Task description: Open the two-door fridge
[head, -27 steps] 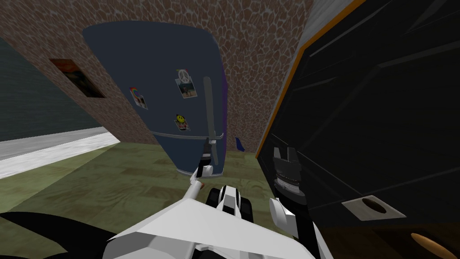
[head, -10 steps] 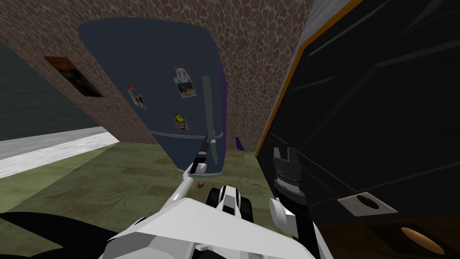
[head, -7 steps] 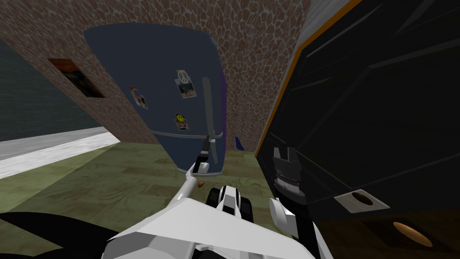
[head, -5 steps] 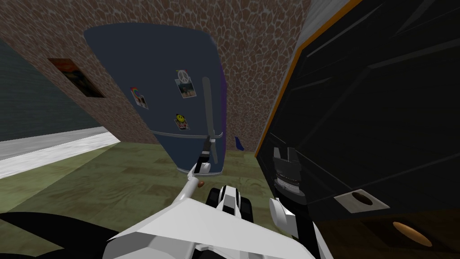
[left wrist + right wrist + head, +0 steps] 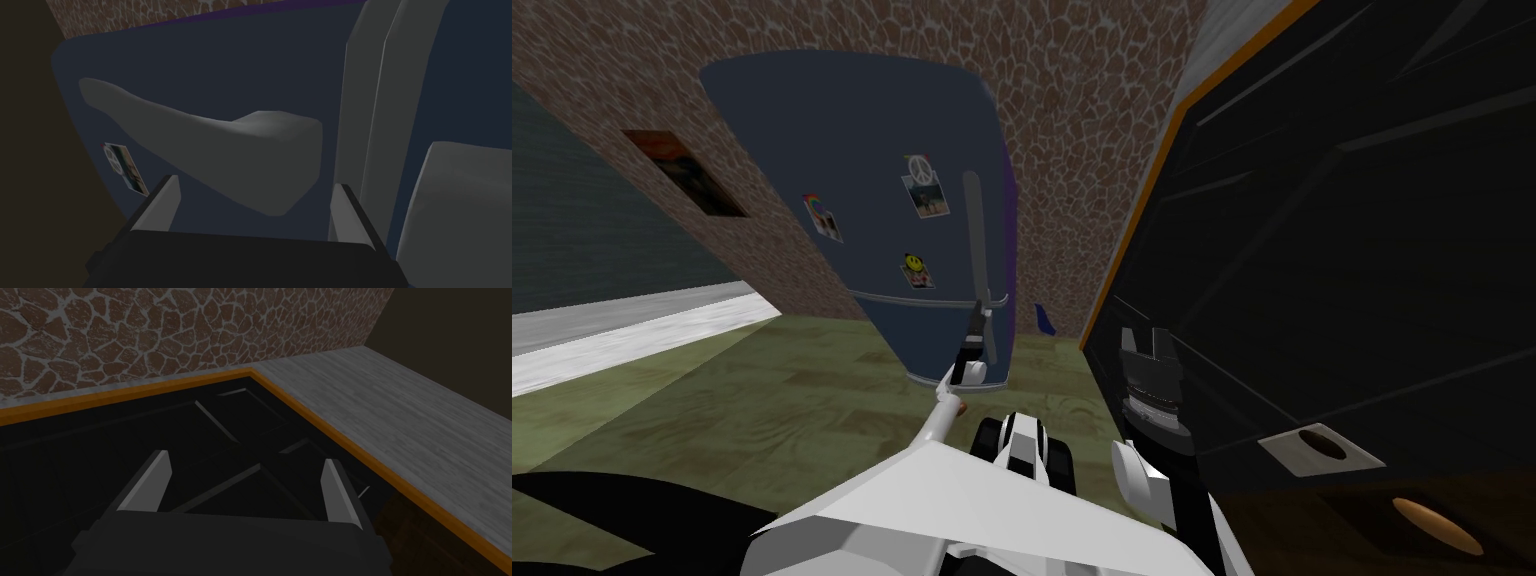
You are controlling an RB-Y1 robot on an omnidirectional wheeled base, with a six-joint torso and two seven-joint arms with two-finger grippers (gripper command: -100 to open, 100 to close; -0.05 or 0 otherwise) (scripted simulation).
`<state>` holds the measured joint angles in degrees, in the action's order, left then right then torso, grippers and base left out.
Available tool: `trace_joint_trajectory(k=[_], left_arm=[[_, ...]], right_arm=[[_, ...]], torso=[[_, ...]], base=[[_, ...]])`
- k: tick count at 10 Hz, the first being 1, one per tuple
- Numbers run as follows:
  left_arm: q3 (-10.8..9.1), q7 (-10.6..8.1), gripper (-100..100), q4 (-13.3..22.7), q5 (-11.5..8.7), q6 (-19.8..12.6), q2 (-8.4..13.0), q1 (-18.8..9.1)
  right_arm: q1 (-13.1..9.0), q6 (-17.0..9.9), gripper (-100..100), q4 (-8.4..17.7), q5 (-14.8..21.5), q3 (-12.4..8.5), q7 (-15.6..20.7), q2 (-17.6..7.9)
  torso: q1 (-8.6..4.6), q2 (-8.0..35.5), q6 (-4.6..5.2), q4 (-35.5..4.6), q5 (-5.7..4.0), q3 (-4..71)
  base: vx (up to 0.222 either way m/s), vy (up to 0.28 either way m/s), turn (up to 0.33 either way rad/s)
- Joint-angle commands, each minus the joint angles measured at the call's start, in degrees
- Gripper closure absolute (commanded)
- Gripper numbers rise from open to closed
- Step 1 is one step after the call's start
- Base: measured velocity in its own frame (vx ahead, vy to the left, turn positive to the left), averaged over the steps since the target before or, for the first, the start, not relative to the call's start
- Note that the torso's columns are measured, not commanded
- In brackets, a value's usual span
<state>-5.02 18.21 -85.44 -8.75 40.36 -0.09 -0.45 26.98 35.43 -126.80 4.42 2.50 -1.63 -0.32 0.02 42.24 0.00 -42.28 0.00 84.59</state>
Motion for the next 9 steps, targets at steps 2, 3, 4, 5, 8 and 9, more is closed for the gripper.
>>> trace_joint_trajectory(k=[2,3,4,5,8,9], left_arm=[[-0.52,0.56,-100,-1.35,-0.2,-3.64,-0.02,-2.23],[-0.49,0.37,-100,-0.85,-0.19,-2.84,0.08,-2.0],[-0.18,0.22,100,-0.3,-0.06,-1.3,-0.03,-0.84],[-0.04,0.09,100,0.11,0.0,-0.37,-0.03,-0.29],[1.06,-0.9,100,-0.16,0.13,-0.34,0.51,0.09],[2.07,-1.82,100,-0.49,0.25,-0.8,1.14,-0.05]], right_arm=[[0.0,0.0,0,0.0,0.0,0.0,0.0,0.0],[0.0,0.0,0,0.0,0.0,0.0,0.0,0.0],[0.0,0.0,0,0.0,0.0,0.0,0.0,0.0],[-0.01,0.0,0,0.0,0.0,0.0,0.0,0.0],[-0.01,0.0,0,0.0,0.0,0.0,0.0,0.0],[-0.02,0.0,0,0.0,0.0,0.0,0.0,-0.01]], torso=[[0.01,0.01,0.0,0.01,0.01,0.0],[-0.01,0.02,0.01,0.0,0.0,-0.01],[-0.03,0.08,0.0,-0.01,0.0,-0.05],[-0.05,0.14,0.01,0.0,0.01,-0.09],[-0.08,0.03,0.03,-0.03,-0.05,-0.01],[0.08,0.39,0.07,-0.13,-0.02,-0.21]], base=[[0.023,0.01,0.017],[0.012,0.004,0.002],[-0.007,-0.004,-0.038],[-0.023,-0.007,-0.025],[-0.06,0.021,-0.031],[-0.275,0.193,-0.125]])
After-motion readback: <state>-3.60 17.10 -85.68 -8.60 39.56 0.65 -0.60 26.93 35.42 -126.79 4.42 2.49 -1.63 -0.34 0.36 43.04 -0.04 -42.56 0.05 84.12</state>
